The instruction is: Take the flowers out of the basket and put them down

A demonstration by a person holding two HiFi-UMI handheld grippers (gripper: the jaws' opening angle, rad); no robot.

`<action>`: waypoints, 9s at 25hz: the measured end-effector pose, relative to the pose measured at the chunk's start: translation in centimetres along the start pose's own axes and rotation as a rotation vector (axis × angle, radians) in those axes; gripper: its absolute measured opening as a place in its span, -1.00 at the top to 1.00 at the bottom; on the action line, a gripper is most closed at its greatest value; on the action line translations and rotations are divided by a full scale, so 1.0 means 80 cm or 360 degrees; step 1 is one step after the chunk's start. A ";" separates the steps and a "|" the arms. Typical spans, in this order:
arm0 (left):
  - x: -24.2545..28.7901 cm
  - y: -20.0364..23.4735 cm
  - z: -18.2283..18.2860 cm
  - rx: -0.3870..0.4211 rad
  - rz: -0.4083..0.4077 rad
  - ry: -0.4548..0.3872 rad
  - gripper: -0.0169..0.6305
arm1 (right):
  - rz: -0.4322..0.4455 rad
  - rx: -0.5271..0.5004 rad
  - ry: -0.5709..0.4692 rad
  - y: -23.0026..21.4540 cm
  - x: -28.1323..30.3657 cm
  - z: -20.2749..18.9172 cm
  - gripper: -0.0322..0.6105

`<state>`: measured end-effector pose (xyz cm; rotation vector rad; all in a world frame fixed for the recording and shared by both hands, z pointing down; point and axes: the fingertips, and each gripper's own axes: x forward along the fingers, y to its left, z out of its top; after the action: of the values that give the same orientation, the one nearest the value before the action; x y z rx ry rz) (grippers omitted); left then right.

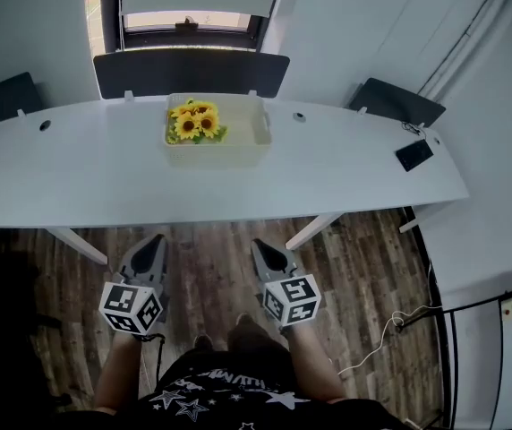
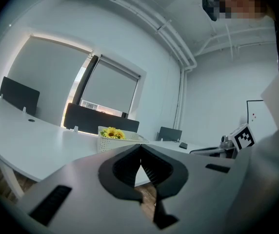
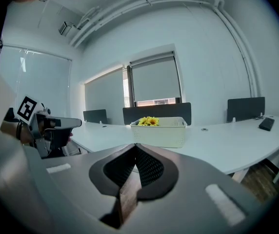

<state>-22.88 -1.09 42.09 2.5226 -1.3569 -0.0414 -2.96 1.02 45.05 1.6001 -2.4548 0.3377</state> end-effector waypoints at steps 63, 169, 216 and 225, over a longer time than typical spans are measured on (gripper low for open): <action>0.336 0.215 0.074 0.0081 0.0462 0.0187 0.91 | 0.0322 -0.0181 0.0246 -0.244 0.434 0.159 0.89; 0.382 0.269 -0.009 -0.0214 0.0454 0.0455 0.71 | 0.1266 -0.0880 0.0641 -0.078 0.614 -0.030 -0.71; 0.328 0.122 0.078 0.0143 0.0474 0.0098 0.68 | 0.1117 -0.0573 0.0338 -0.135 0.393 0.142 -0.71; 0.321 0.059 0.044 0.0136 0.0439 0.0136 0.68 | 0.1028 -0.0525 0.0308 -0.187 0.329 0.118 -0.71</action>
<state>-12.90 -25.51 42.63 2.3485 -1.6888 0.1810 -0.09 -30.52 44.71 0.5949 -2.6305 0.1487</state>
